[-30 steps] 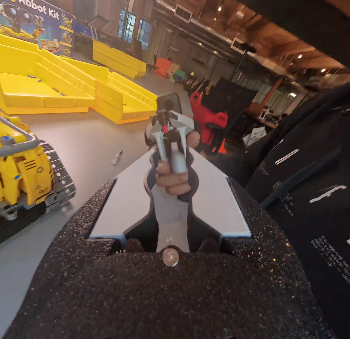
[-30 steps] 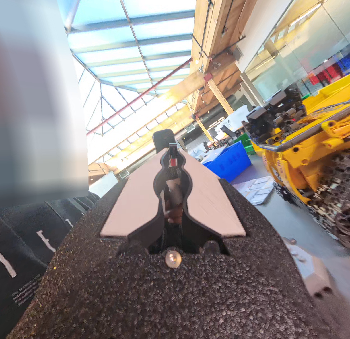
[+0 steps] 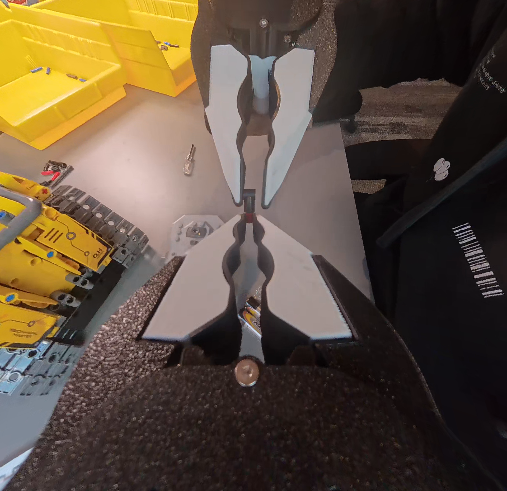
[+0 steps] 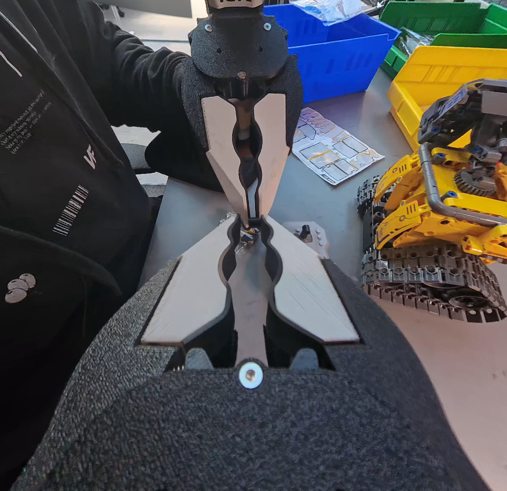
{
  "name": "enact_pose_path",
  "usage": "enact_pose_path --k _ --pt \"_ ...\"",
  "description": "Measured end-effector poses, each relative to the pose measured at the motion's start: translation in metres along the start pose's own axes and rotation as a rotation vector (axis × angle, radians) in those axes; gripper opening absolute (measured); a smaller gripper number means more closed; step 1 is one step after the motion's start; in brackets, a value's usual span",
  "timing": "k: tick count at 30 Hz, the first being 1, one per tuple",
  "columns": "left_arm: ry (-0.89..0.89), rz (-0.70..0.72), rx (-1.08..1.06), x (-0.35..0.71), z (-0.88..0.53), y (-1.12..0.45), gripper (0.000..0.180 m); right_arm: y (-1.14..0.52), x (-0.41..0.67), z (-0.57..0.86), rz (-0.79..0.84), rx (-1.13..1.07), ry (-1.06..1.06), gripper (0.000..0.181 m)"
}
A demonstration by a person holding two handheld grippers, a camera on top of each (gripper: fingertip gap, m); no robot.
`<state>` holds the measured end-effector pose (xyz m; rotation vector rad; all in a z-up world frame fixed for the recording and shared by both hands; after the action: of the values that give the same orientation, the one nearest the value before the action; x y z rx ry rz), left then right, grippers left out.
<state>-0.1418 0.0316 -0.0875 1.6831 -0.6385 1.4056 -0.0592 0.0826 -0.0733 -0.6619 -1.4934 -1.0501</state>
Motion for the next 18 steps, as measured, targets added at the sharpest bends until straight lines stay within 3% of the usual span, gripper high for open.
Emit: enact_pose_path --k 9,18 --pt "0.213 0.127 -0.042 -0.013 0.003 0.008 0.005 -0.010 -0.006 -0.002 0.016 0.063 0.032 0.007" --pt "0.315 0.212 -0.163 -0.008 0.006 0.012 0.006 -0.007 0.003 -0.007 0.041 0.142 0.099 0.008"
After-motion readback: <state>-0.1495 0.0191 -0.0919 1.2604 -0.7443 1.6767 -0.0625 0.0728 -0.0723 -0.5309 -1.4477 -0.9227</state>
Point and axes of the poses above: each gripper's, where its closed fingertips meet, y back along the fingers, x out of its top, z = x × y across the jaws, the point moved 6 cm from there along y, back along the fingers, and after that the axes turned 11 degrees about z, right-handed, at the moved point
